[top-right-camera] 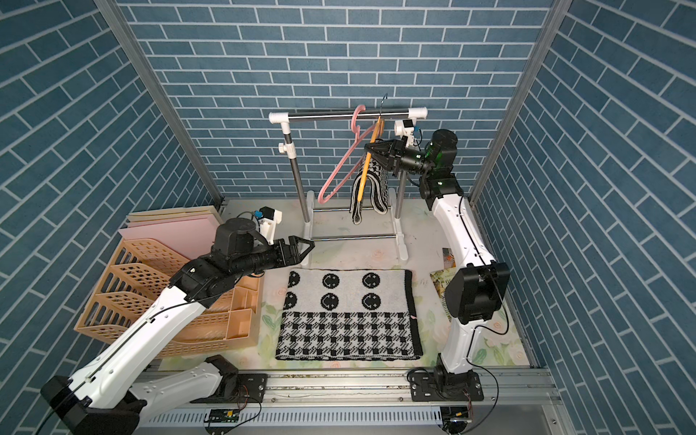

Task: Hang the scarf on the hanger
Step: Place the hanger at the clothesline.

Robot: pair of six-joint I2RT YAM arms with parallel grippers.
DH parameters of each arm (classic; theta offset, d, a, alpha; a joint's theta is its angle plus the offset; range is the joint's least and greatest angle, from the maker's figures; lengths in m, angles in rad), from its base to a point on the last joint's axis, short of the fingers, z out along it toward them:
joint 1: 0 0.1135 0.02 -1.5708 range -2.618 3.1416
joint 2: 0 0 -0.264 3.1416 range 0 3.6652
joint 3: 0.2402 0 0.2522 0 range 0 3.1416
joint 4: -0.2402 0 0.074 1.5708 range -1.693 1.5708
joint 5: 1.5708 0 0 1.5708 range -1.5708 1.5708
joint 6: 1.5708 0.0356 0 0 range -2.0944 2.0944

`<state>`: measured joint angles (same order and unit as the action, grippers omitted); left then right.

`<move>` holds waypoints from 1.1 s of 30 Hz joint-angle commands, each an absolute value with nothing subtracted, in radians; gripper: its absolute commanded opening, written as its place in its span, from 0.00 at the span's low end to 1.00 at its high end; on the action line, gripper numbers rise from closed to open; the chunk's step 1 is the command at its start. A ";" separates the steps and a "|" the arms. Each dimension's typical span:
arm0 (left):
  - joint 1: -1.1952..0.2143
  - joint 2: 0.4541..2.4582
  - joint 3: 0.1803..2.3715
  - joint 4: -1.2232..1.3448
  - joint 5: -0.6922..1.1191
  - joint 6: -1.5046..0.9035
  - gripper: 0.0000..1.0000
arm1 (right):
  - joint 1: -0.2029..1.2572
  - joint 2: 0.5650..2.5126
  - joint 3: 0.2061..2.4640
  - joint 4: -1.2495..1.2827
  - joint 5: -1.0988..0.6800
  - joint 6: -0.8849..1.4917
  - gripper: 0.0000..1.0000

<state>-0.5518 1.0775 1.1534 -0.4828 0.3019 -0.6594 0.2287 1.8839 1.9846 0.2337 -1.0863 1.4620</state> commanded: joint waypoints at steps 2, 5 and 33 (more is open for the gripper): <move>-0.544 1.079 1.128 -0.451 0.320 -0.666 0.88 | 0.223 1.901 2.032 0.331 -1.078 1.469 0.00; -0.544 1.077 1.114 -0.442 0.325 -0.672 0.88 | 0.223 1.916 2.013 0.350 -1.077 1.495 0.00; -0.544 1.213 1.358 -0.453 0.292 -0.625 0.90 | 0.171 1.763 1.690 0.441 -1.123 1.463 0.68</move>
<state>-0.5499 1.1637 1.2354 -0.4576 0.3321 -0.6773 0.1951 1.8381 1.6924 0.5125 -1.1110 1.5391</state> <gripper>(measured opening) 0.894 0.649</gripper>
